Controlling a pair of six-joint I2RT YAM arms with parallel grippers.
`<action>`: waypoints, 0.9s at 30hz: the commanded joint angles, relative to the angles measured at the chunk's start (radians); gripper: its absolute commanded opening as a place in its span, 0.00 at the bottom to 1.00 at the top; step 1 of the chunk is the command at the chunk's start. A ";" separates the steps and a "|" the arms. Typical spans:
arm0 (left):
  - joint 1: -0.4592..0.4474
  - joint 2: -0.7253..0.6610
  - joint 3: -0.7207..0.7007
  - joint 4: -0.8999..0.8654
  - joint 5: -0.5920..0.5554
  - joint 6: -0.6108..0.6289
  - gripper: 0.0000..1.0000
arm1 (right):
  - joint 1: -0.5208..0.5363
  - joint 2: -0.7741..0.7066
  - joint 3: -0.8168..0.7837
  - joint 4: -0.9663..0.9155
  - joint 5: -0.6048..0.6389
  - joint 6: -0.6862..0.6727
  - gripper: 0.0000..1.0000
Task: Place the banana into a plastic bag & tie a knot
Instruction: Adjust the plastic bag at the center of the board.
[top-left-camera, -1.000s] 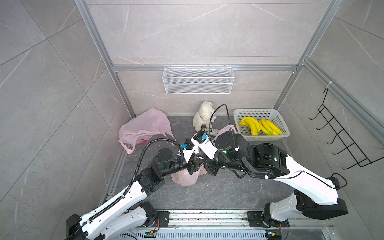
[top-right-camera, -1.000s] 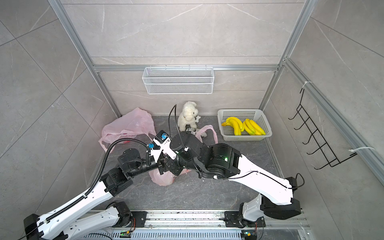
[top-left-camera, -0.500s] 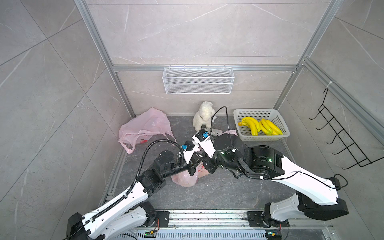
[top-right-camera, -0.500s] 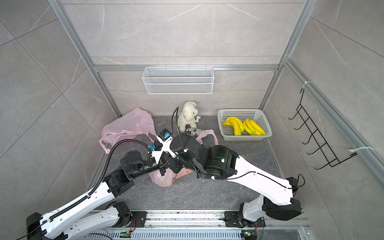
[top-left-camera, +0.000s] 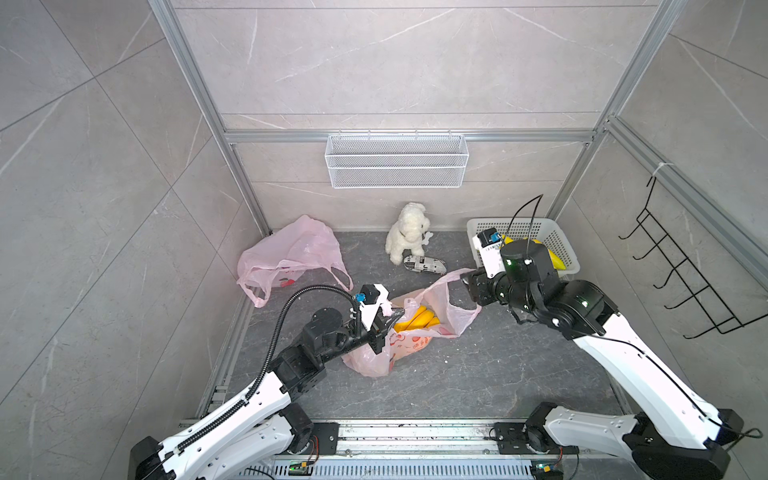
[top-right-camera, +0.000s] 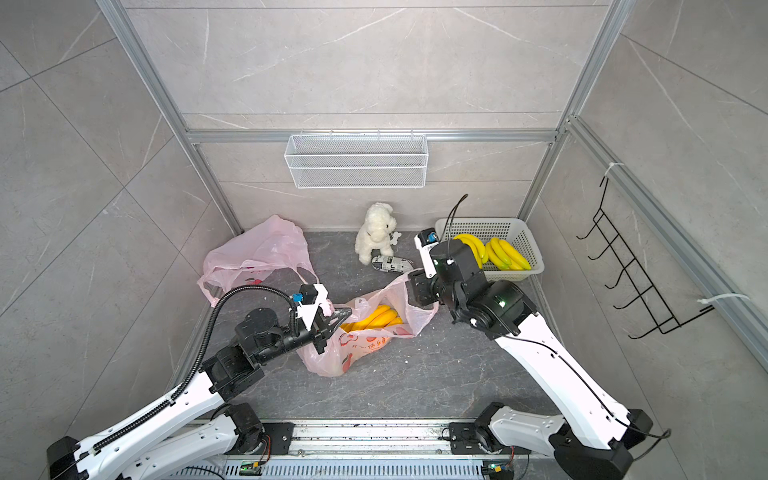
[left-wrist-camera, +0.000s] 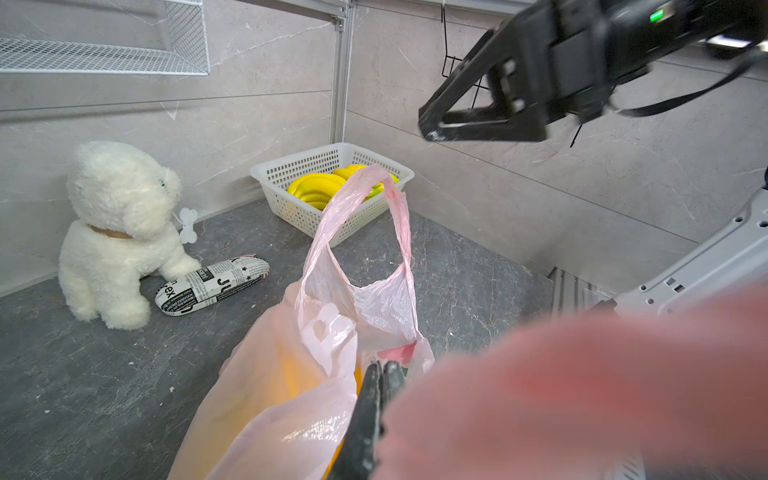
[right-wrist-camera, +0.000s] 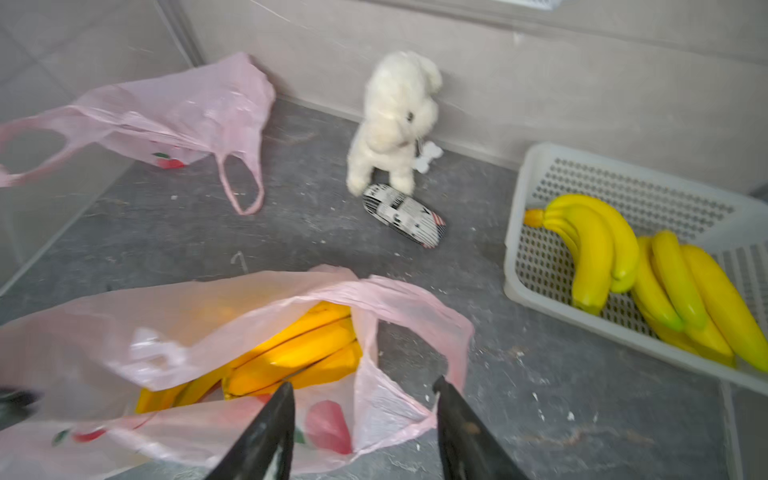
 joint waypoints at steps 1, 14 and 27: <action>0.008 -0.028 0.011 0.005 -0.016 -0.004 0.00 | -0.114 0.011 -0.070 0.016 -0.150 0.004 0.59; 0.018 -0.041 0.022 -0.024 -0.034 0.002 0.00 | -0.194 0.012 -0.242 0.127 -0.171 0.038 0.47; 0.026 -0.042 0.032 -0.034 -0.042 -0.008 0.00 | -0.194 0.025 -0.248 0.158 -0.136 0.014 0.12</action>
